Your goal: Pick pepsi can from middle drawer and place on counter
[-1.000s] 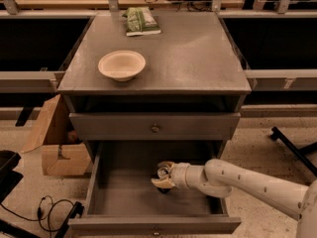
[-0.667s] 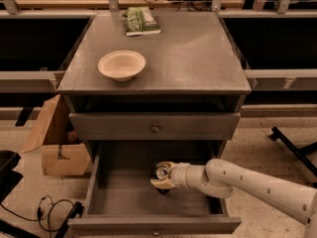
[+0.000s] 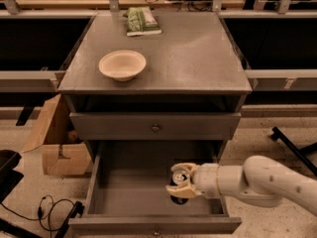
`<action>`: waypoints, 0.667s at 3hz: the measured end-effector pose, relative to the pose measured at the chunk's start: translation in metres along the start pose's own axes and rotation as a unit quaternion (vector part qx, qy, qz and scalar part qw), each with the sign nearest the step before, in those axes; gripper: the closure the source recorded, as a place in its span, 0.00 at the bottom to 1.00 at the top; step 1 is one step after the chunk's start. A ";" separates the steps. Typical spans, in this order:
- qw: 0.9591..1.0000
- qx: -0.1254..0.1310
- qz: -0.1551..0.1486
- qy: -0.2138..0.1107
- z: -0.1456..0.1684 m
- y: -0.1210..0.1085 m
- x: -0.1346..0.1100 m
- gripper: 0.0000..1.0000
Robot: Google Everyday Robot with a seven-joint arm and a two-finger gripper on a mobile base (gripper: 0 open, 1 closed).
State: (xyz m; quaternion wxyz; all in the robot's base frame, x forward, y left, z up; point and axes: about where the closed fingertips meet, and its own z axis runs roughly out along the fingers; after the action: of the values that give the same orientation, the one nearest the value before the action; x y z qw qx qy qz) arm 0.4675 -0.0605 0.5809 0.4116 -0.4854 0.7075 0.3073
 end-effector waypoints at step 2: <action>1.000 0.023 0.003 0.004 -0.149 0.023 -0.146 1.00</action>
Offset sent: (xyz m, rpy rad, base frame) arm -0.0362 -0.0881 0.4085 -0.1209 -0.1692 -0.1138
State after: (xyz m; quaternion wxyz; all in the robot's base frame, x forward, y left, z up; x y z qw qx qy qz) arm 0.4311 -0.1137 0.7805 0.4190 -0.4751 0.7175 0.2895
